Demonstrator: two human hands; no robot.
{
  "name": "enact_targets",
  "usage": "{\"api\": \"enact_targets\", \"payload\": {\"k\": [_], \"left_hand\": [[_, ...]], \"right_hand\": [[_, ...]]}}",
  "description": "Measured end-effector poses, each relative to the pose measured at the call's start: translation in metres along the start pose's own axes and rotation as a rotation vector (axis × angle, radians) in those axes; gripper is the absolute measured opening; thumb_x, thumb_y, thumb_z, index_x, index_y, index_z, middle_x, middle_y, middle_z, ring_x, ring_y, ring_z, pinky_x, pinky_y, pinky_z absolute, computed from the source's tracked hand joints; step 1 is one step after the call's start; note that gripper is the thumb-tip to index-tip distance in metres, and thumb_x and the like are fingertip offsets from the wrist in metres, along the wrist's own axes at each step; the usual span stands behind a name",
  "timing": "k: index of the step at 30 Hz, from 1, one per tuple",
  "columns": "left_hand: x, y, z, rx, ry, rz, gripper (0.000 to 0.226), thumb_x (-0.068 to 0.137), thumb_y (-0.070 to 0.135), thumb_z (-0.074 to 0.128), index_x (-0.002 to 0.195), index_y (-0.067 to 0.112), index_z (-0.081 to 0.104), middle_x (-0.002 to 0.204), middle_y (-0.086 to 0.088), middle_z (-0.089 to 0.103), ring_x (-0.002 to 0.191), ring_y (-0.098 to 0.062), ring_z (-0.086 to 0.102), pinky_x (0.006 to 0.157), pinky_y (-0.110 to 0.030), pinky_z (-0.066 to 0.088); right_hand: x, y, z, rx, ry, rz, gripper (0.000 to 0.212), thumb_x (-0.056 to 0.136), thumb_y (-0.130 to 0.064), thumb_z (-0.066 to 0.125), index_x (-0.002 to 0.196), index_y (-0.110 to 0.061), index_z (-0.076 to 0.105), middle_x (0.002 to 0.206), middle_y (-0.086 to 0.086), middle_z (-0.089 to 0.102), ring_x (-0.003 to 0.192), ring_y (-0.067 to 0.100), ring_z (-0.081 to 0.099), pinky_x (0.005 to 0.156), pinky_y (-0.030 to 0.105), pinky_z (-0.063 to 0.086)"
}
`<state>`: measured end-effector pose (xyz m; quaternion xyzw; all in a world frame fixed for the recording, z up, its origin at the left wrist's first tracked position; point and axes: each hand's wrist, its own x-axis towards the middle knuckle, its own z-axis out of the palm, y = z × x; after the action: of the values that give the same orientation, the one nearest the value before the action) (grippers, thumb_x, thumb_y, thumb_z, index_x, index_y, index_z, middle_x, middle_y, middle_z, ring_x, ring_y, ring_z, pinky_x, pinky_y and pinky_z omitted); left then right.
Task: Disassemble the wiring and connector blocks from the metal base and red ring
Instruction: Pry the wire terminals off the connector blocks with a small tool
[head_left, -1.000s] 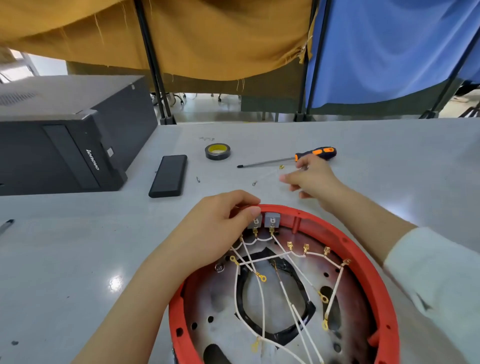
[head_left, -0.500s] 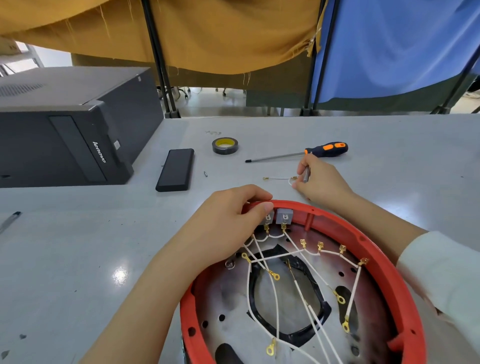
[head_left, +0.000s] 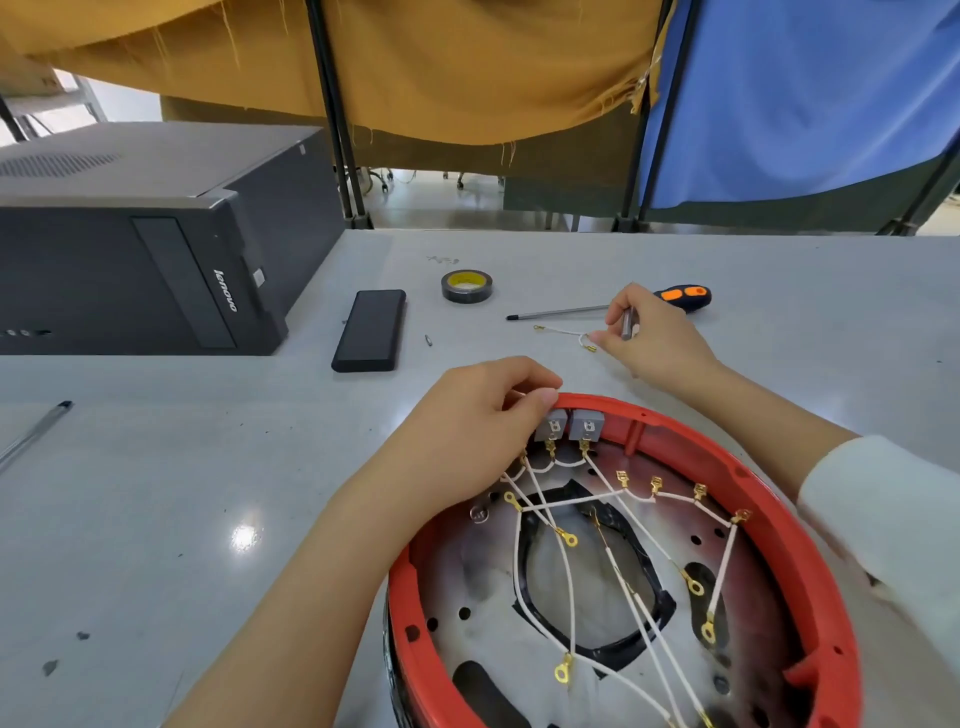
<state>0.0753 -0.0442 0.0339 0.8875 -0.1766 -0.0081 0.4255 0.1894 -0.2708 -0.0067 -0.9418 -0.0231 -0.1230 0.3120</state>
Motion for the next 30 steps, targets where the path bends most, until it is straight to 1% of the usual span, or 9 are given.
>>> {"api": "enact_targets", "payload": {"k": [6,9,11,14,16,19,24,26,30], "left_hand": [[-0.004,0.003,-0.004,0.03,0.114,-0.027,0.015,0.091,0.032,0.055,0.102,0.035,0.064,0.088,0.024,0.062,0.071,0.012,0.056,0.06,-0.004,0.04],[-0.006,0.002,-0.003,0.15,0.062,-0.114,0.024,0.092,0.041,0.051,0.109,0.029,0.062,0.1,0.015,0.064,0.086,-0.002,0.058,0.071,-0.018,0.04],[-0.007,0.001,-0.005,0.208,0.019,-0.153,0.027,0.092,0.046,0.048,0.107,0.028,0.062,0.096,0.012,0.065,0.088,-0.009,0.059,0.071,-0.023,0.04],[-0.011,-0.002,-0.018,0.208,-0.092,-0.159,0.024,0.091,0.051,0.048,0.101,0.034,0.061,0.089,0.016,0.064,0.081,0.001,0.058,0.062,-0.013,0.041],[-0.017,-0.007,-0.023,0.166,-0.126,-0.154,0.023,0.093,0.048,0.046,0.106,0.037,0.06,0.096,0.018,0.064,0.086,0.002,0.058,0.065,-0.007,0.042],[-0.024,-0.011,-0.014,0.091,-0.07,-0.128,0.025,0.097,0.04,0.042,0.115,0.036,0.058,0.107,0.017,0.062,0.098,-0.002,0.056,0.08,-0.017,0.042],[-0.016,0.001,0.003,0.047,-0.064,-0.077,0.023,0.097,0.039,0.044,0.108,0.035,0.064,0.098,0.02,0.065,0.093,0.003,0.056,0.071,-0.002,0.037],[-0.009,0.006,0.007,0.026,-0.081,-0.065,0.024,0.097,0.038,0.043,0.106,0.035,0.065,0.096,0.017,0.067,0.091,-0.001,0.058,0.071,-0.001,0.037],[-0.004,0.007,0.012,0.011,-0.11,-0.043,0.028,0.099,0.037,0.04,0.11,0.034,0.066,0.101,0.006,0.07,0.097,-0.011,0.062,0.087,-0.024,0.045]], "right_hand": [[-0.055,-0.046,-0.042,0.381,-0.066,-0.058,0.019,0.091,-0.033,0.061,0.084,-0.018,0.053,0.067,0.0,0.069,0.042,0.01,0.041,0.042,0.022,0.037],[-0.084,-0.067,-0.053,0.53,-0.184,-0.102,0.018,0.094,-0.03,0.057,0.081,-0.016,0.053,0.063,0.004,0.067,0.039,0.011,0.037,0.039,0.019,0.033],[-0.098,-0.079,-0.054,0.599,-0.24,-0.137,0.019,0.095,-0.028,0.054,0.081,-0.015,0.052,0.062,0.005,0.066,0.036,0.012,0.034,0.037,0.018,0.03],[-0.114,-0.087,-0.048,0.698,-0.296,-0.166,0.024,0.093,-0.033,0.052,0.081,-0.012,0.05,0.063,0.01,0.065,0.034,0.014,0.035,0.039,0.022,0.03],[-0.121,-0.088,-0.045,0.707,-0.335,-0.166,0.028,0.088,-0.04,0.05,0.082,-0.013,0.05,0.065,0.013,0.066,0.035,0.016,0.035,0.042,0.023,0.032],[-0.124,-0.084,-0.046,0.751,-0.348,-0.142,0.033,0.087,-0.043,0.046,0.082,-0.012,0.053,0.064,0.014,0.065,0.037,0.018,0.035,0.041,0.019,0.033],[-0.125,-0.08,-0.063,0.703,-0.366,-0.097,0.061,0.088,-0.061,0.034,0.084,-0.015,0.074,0.05,0.013,0.059,0.033,0.015,0.035,0.042,0.016,0.034],[-0.123,-0.082,-0.066,0.666,-0.352,-0.104,0.066,0.085,-0.066,0.033,0.078,-0.016,0.077,0.048,0.012,0.055,0.035,0.014,0.035,0.045,0.022,0.033],[-0.12,-0.081,-0.06,0.62,-0.285,-0.1,0.057,0.092,-0.054,0.044,0.067,-0.014,0.075,0.042,0.006,0.048,0.036,0.014,0.036,0.045,0.025,0.034]]}}
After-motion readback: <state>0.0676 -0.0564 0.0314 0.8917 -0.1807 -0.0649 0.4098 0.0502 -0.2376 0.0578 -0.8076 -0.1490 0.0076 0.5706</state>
